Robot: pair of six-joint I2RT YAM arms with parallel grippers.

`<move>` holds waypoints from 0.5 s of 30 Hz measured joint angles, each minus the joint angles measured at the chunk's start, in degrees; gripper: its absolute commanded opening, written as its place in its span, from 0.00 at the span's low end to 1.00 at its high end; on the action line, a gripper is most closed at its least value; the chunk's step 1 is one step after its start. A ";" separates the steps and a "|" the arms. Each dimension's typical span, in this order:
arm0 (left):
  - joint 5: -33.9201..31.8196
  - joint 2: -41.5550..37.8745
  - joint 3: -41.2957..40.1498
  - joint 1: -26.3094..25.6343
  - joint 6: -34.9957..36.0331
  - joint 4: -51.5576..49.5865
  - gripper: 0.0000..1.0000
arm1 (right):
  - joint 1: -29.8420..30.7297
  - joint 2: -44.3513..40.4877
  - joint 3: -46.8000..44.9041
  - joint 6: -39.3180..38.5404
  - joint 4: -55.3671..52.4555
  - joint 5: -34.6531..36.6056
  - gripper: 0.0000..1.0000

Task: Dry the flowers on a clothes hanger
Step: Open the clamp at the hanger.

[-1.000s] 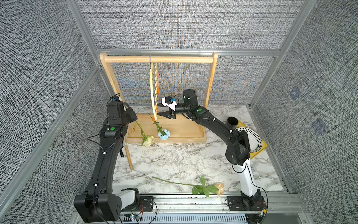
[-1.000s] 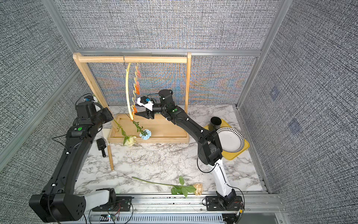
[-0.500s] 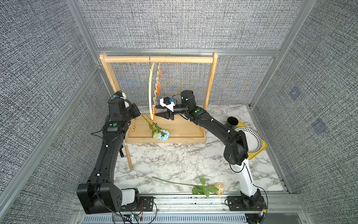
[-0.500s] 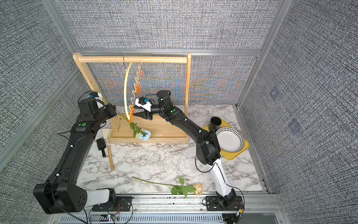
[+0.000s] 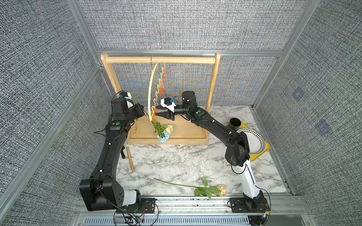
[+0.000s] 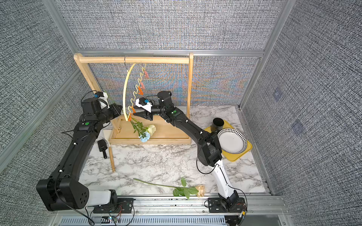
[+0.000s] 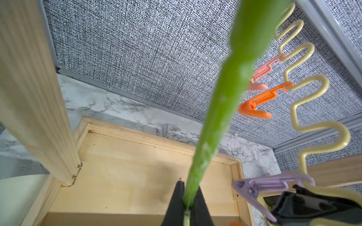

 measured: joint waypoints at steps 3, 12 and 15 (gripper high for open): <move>1.49 0.57 0.31 0.00 -0.07 0.17 0.02 | 0.35 0.02 0.17 -0.13 0.04 1.18 0.50; 4.72 1.36 0.85 0.00 -0.96 0.20 0.02 | 1.46 0.44 0.48 -0.28 0.33 3.67 0.54; 5.25 1.36 0.70 0.00 -1.29 0.22 0.02 | 1.75 0.44 0.35 -0.50 0.39 5.22 0.54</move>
